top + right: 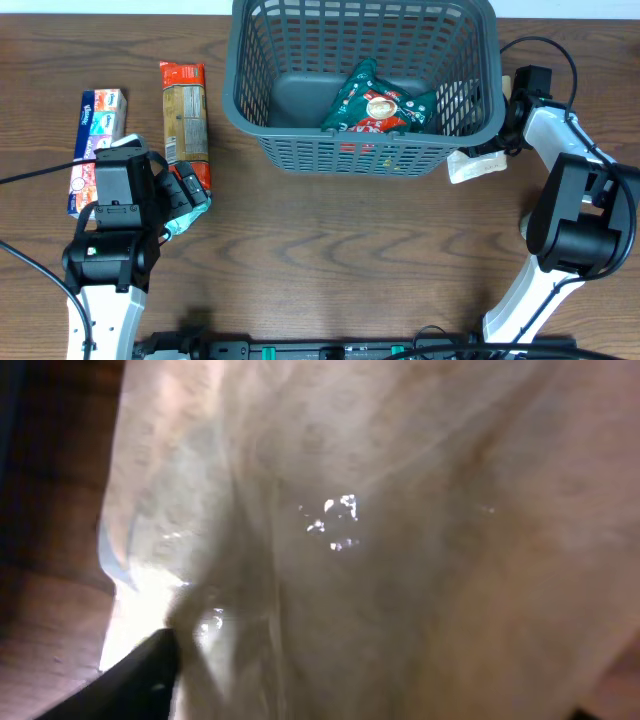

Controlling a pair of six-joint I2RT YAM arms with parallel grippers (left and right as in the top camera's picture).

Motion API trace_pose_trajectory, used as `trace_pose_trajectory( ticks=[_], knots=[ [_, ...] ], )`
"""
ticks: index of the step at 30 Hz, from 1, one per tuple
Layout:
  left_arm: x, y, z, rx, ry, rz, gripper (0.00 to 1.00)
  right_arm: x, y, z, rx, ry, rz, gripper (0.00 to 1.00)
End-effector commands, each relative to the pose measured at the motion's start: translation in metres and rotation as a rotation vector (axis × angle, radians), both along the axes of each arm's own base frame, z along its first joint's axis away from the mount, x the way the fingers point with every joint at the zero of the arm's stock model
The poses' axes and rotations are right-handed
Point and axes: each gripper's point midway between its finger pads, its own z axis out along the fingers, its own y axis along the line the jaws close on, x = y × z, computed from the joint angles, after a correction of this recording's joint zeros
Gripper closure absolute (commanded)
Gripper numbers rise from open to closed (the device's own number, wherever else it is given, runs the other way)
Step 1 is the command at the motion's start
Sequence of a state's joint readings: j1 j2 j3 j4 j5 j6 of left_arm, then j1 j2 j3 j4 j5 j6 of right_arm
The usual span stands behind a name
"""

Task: Pack container
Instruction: 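Grasp the beige pouch with the right gripper, then carry the beige pouch into the basket and release it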

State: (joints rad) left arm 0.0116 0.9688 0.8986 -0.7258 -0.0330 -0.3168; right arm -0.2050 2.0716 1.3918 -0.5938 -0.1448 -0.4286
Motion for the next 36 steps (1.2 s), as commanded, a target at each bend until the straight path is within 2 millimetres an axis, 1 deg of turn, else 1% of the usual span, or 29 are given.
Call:
trace_pose_trajectory(
  ticks=[1, 2, 3, 4, 5, 6, 7, 8, 9, 12, 14, 16, 21, 24, 25, 26, 27, 29, 31, 32, 33, 35, 36],
  knots=[
    [0.003, 0.002, 0.008, 0.007, -0.018, 0.003, 0.02, -0.004, 0.008, -0.013, 0.007, 0.034, -0.004, 0.47],
    [0.003, 0.002, 0.008, 0.007, -0.018, 0.003, 0.02, -0.004, 0.008, -0.012, 0.008, 0.033, -0.007, 0.50],
    [0.003, 0.002, 0.008, 0.007, -0.018, 0.003, 0.02, -0.004, 0.008, -0.011, 0.008, 0.032, -0.007, 0.56],
    [0.003, 0.002, 0.008, 0.007, -0.018, 0.003, 0.02, -0.004, 0.008, -0.009, 0.008, 0.029, -0.007, 0.64],
    [0.003, 0.002, 0.008, 0.007, -0.018, 0.003, 0.01, -0.003, 0.008, -0.007, 0.009, 0.023, -0.006, 0.75],
    [0.003, 0.002, 0.008, 0.007, -0.018, 0.003, 0.02, -0.001, 0.008, -0.004, 0.008, 0.015, -0.007, 0.89],
    [0.003, 0.002, 0.008, 0.007, -0.018, 0.003, 0.02, 0.001, 0.007, 0.000, 0.008, 0.005, -0.014, 0.96],
    [0.003, 0.002, 0.008, 0.007, -0.018, 0.003, 0.01, 0.005, 0.006, 0.009, 0.007, -0.016, -0.025, 0.99],
    [0.003, 0.002, 0.008, 0.007, -0.018, 0.003, 0.02, 0.007, 0.005, 0.014, 0.008, -0.027, -0.035, 0.99],
    [0.003, 0.002, 0.008, 0.007, -0.018, 0.003, 0.02, 0.019, -0.004, 0.042, 0.011, -0.095, -0.094, 0.99],
    [0.003, 0.002, 0.008, 0.007, -0.018, 0.003, 0.01, 0.025, -0.020, 0.065, 0.001, -0.141, -0.199, 0.99],
    [0.003, 0.002, 0.008, 0.008, -0.018, 0.003, 0.01, 0.028, -0.038, 0.091, -0.006, -0.182, -0.311, 0.99],
    [0.003, 0.002, 0.008, 0.007, -0.018, 0.003, 0.01, 0.027, -0.069, 0.148, -0.014, -0.270, -0.455, 0.99],
    [0.003, 0.002, 0.008, 0.007, -0.018, 0.003, 0.01, 0.019, -0.090, 0.189, -0.088, -0.335, -0.551, 0.99],
    [0.003, 0.002, 0.008, 0.007, -0.018, 0.002, 0.01, 0.016, -0.095, 0.205, -0.114, -0.363, -0.576, 0.99],
    [0.003, 0.002, 0.008, 0.007, -0.018, 0.003, 0.01, 0.015, -0.097, 0.214, -0.123, -0.382, -0.590, 0.99],
    [0.003, 0.002, 0.008, 0.007, -0.018, 0.002, 0.02, 0.013, -0.099, 0.231, -0.132, -0.419, -0.596, 0.99],
    [0.003, 0.002, 0.008, 0.007, -0.018, 0.003, 0.02, 0.012, -0.096, 0.263, -0.126, -0.490, -0.592, 0.99],
    [0.003, 0.002, 0.008, 0.007, -0.018, 0.003, 0.02, 0.011, -0.086, 0.296, -0.100, -0.564, -0.548, 0.99],
    [0.003, 0.002, 0.008, 0.007, -0.018, 0.003, 0.02, 0.011, -0.078, 0.312, -0.083, -0.598, -0.505, 0.99],
    [0.003, 0.002, 0.008, 0.007, -0.018, 0.003, 0.01, 0.011, -0.066, 0.330, -0.063, -0.633, -0.440, 0.99],
    [0.003, 0.002, 0.008, 0.007, -0.018, 0.003, 0.01, 0.010, -0.039, 0.359, -0.041, -0.687, -0.292, 0.99],
    [0.003, 0.002, 0.008, 0.007, -0.018, 0.003, 0.01, 0.010, -0.029, 0.368, -0.043, -0.702, -0.234, 0.99]
  ],
)
